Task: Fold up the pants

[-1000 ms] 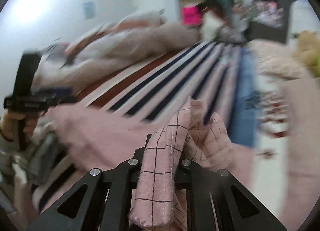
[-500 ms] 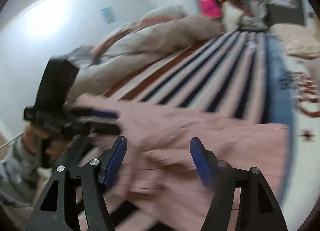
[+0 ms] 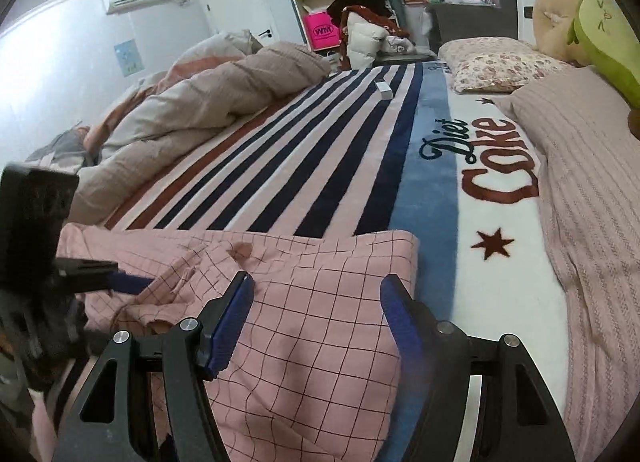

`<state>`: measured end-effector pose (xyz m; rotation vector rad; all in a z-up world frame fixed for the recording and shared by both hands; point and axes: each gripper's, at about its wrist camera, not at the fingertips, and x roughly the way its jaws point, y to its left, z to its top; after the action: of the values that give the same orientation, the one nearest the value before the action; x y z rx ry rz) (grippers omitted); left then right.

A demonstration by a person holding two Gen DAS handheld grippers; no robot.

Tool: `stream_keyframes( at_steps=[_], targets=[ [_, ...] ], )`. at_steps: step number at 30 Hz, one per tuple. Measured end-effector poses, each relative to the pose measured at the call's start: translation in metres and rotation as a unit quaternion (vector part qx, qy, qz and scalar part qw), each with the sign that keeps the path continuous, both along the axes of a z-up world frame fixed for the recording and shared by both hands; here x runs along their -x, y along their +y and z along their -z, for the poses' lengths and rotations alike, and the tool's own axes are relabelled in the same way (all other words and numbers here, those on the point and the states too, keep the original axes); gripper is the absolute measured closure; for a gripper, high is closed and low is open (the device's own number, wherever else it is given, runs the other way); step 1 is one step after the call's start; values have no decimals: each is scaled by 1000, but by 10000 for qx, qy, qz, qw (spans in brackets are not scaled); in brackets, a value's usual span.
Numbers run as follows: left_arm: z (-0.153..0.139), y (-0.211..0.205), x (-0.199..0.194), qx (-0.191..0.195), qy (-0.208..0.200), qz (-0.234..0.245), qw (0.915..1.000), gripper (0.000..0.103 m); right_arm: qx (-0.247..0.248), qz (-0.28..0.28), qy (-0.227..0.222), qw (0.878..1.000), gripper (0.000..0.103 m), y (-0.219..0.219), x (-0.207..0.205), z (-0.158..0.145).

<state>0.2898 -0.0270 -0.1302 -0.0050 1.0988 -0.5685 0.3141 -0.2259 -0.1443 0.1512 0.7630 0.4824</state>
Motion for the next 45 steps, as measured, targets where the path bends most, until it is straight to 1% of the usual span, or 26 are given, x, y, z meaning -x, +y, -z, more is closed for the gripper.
stream_keyframes(
  at_steps=[2, 5, 6, 7, 9, 12, 14, 16, 17, 18, 20, 21, 22, 25, 26, 28, 30, 32, 33, 34, 36, 38, 39, 40, 43, 45],
  targets=[
    [5, -2, 1, -370, -114, -177, 9991, 10, -50, 3, 24, 10000, 41, -1, 2, -2],
    [5, 14, -2, -889, -526, -841, 9911, 15, -52, 50, 4, 10000, 41, -1, 5, -3],
    [2, 24, -4, -1102, -793, -1083, 9848, 29, -49, 68, -4, 10000, 41, -1, 6, -3],
    [0, 35, -7, -1263, -907, -1306, 9792, 47, -56, 88, -10, 9999, 41, -2, 6, -3],
    [0, 60, -10, -1137, -717, -1687, 9765, 56, -81, 91, -5, 9999, 41, -3, 6, -3],
    [-1, 81, -4, -1222, -620, -1903, 9721, 55, -94, 68, 3, 9999, 41, -2, 7, -3],
    [-4, 89, 3, -1155, -574, -1987, 9715, 50, -96, 48, 8, 9999, 41, 0, 7, -3],
    [-9, 96, 13, -605, -481, -1970, 9774, 34, -98, 37, 16, 9999, 41, 1, 7, -3],
    [-12, 98, 17, -188, -409, -1893, 9809, 31, -105, 36, 25, 9999, 41, 1, 7, -2],
    [-14, 96, 19, 31, -361, -1829, 9825, 30, -112, 32, 36, 9999, 41, 1, 7, -1],
    [-17, 85, 21, 320, -296, -1626, 9857, 27, -127, 32, 69, 9999, 41, 1, 6, 0],
    [-17, 75, 22, 376, -302, -1516, 9873, 19, -126, 39, 85, 9999, 41, 1, 5, 1],
    [-17, 68, 22, 374, -321, -1488, 9876, 15, -124, 42, 97, 9999, 41, 1, 5, 1],
    [-8, 46, 25, 246, -292, -1339, 9903, 15, -115, 46, 110, 9999, 41, 1, 5, 2],
    [-4, 43, 27, 135, -306, -1306, 9909, 15, -114, 44, 106, 9999, 41, 1, 5, 2],
    [4, 38, 31, -265, -413, -1370, 9894, 15, -110, 48, 96, 9999, 41, 1, 5, 2],
    [6, 41, 34, -616, -581, -1460, 9857, 15, -103, 48, 83, 9999, 41, 1, 5, 2],
    [2, 56, 44, -1111, -867, -1645, 9763, 20, -102, 58, 73, 9999, 41, 0, 5, 3],
    [1, 65, 47, -1325, -938, -1788, 9704, 27, -105, 60, 73, 9999, 41, 0, 6, 3],
    [1, 73, 51, -1383, -885, -1862, 9687, 32, -114, 58, 76, 9999, 41, 0, 5, 3],
    [4, 90, 57, -1382, -650, -1893, 9700, 32, -130, 56, 87, 9999, 41, -1, 5, 3],
    [3, 103, 65, -1543, -614, -1926, 9671, 32, -125, 54, 96, 9999, 41, 0, 5, 4],
    [-1, 111, 68, -1571, -647, -1993, 9651, 32, -119, 49, 102, 9999, 41, 0, 5, 4],
    [-8, 119, 71, -1469, -678, -2076, 9647, 32, -110, 35, 111, 9999, 41, 1, 5, 5],
    [-40, 156, 73, -722, -605, -2325, 9680, 28, -73, 17, 147, 9999, 41, 3, 5, 7],
    [-62, 177, 72, -430, -635, -2530, 9644, 23, -54, 10, 181, 9998, 41, 4, 4, 10]
  ],
)
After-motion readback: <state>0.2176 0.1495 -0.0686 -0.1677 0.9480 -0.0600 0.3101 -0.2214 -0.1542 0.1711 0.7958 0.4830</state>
